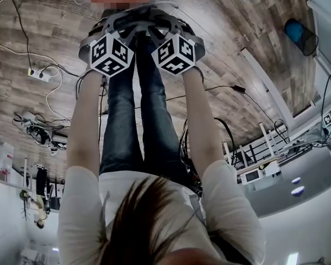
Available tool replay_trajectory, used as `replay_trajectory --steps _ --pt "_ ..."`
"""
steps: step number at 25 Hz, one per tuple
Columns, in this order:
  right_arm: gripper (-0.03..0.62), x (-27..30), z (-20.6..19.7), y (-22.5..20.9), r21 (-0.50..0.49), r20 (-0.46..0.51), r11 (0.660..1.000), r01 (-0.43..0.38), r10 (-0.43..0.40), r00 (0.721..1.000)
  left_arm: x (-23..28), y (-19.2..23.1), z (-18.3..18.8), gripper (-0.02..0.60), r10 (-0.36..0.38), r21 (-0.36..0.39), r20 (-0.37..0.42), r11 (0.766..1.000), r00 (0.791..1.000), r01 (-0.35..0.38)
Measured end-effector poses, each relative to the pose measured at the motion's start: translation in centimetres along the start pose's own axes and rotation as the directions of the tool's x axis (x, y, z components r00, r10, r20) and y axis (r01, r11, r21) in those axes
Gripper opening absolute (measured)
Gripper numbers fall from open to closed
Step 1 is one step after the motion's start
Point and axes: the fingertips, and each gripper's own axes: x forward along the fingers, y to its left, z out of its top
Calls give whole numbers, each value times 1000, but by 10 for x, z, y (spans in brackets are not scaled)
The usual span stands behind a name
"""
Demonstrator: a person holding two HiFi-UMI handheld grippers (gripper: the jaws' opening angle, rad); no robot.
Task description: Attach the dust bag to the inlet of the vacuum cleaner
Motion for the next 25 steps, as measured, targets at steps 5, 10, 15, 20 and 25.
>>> replay_trajectory --steps 5,10,15,20,25 --pt "184 -1 3 -1 32 10 999 0 -1 1000 -3 1 1 189 1 -2 8 1000 1000 -1" --pt "189 -4 6 0 43 15 999 7 -7 1000 -6 0 4 201 9 -16 17 1000 1000 -9" --pt "190 -10 11 3 68 35 998 15 -17 999 -12 -3 8 201 22 -21 23 1000 1000 -21" --pt "189 -21 18 -1 97 65 994 44 -51 997 -22 -2 17 199 58 -32 52 998 997 -57" --pt "162 -30 25 -5 116 99 991 70 -82 992 -31 2 28 147 101 -63 91 993 991 -95"
